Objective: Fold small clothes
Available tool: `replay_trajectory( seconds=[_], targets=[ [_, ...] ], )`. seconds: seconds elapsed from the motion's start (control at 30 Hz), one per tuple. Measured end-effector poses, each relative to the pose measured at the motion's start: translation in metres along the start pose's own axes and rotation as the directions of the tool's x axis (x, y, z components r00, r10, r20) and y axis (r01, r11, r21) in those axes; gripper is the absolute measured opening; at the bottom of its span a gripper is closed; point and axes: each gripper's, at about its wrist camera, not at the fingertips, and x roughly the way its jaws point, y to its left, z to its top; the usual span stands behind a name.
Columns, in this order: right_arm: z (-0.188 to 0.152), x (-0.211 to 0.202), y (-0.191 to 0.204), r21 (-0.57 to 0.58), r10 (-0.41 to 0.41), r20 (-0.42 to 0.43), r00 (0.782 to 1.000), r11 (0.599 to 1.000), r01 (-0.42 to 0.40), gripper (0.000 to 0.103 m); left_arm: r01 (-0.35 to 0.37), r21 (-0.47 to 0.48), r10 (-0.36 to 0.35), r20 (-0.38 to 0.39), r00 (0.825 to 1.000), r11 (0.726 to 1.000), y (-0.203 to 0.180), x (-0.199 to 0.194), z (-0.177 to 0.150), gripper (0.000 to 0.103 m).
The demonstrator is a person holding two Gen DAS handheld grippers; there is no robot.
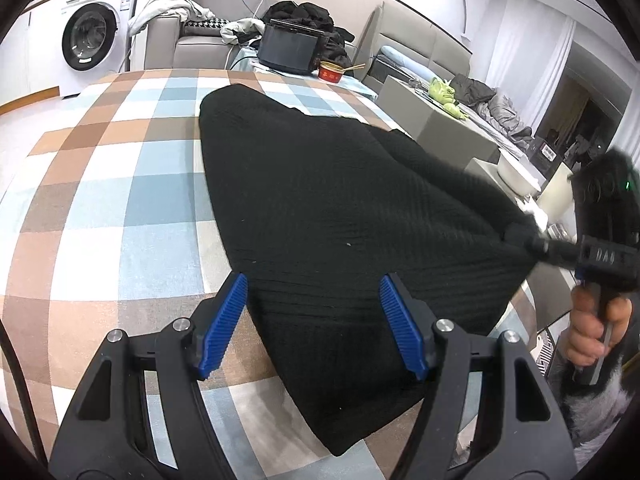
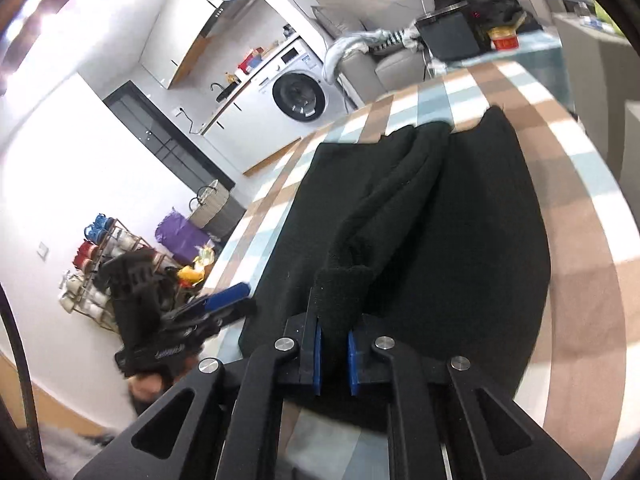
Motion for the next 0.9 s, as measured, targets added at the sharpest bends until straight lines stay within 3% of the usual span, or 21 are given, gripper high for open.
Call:
replay_trajectory(
  seconds=[0.07, 0.1, 0.13, 0.23, 0.3, 0.37, 0.47, 0.63, 0.73, 0.77, 0.87, 0.9],
  targets=[
    [-0.014, 0.009, -0.009, -0.015, -0.085, -0.08, 0.993, 0.996, 0.084, 0.011, 0.0, 0.003, 0.0, -0.007, 1.0, 1.0, 0.0, 0.001, 0.0, 0.067],
    [-0.022, 0.015, -0.015, -0.042, -0.189, -0.108, 0.976, 0.982, 0.185, 0.015, -0.001, 0.002, 0.001, -0.012, 1.0, 1.0, 0.001, 0.003, -0.001, 0.067],
    [-0.026, 0.019, -0.02, -0.054, -0.235, -0.125, 0.964, 0.972, 0.23, 0.015, -0.002, -0.001, 0.002, -0.018, 1.0, 1.0, 0.001, 0.004, -0.001, 0.067],
    [-0.027, 0.007, -0.023, -0.049, -0.214, -0.106, 0.971, 0.976, 0.21, 0.028, 0.018, -0.001, -0.018, -0.029, 0.999, 1.0, -0.004, 0.004, -0.003, 0.067],
    [-0.019, -0.008, -0.016, -0.071, -0.261, -0.024, 0.965, 0.963, 0.259, 0.037, 0.026, 0.017, -0.025, -0.03, 0.999, 1.0, -0.01, 0.004, -0.004, 0.067],
    [-0.013, -0.019, -0.011, -0.08, -0.264, 0.038, 0.964, 0.961, 0.266, 0.038, 0.038, 0.034, -0.037, -0.033, 0.999, 0.999, -0.017, 0.003, -0.007, 0.067],
    [-0.005, -0.021, -0.004, -0.089, -0.203, 0.062, 0.977, 0.974, 0.208, 0.039, 0.074, 0.067, -0.071, -0.042, 0.997, 0.995, -0.03, 0.0, -0.012, 0.067],
    [-0.006, 0.02, 0.006, -0.129, -0.116, -0.065, 0.991, 0.986, 0.107, 0.043, 0.093, 0.141, -0.083, -0.072, 0.994, 0.986, -0.049, 0.005, -0.024, 0.069],
    [-0.004, 0.047, 0.0, -0.154, -0.164, -0.131, 0.978, 0.978, 0.143, 0.048, 0.094, 0.126, -0.082, -0.094, 0.992, 0.988, -0.047, 0.011, -0.027, 0.069],
    [-0.003, 0.052, -0.001, -0.158, -0.166, -0.128, 0.978, 0.977, 0.145, 0.046, 0.093, 0.124, -0.081, -0.1, 0.992, 0.988, -0.046, 0.012, -0.028, 0.069],
    [0.0, 0.057, 0.008, -0.205, -0.171, -0.113, 0.979, 0.968, 0.145, 0.006, 0.096, 0.106, -0.086, -0.1, 0.991, 0.99, -0.042, 0.012, -0.027, 0.069],
    [0.0, 0.055, 0.011, -0.215, -0.158, -0.106, 0.982, 0.968, 0.132, 0.005, 0.098, 0.1, -0.088, -0.096, 0.991, 0.99, -0.041, 0.011, -0.026, 0.069]
  ],
)
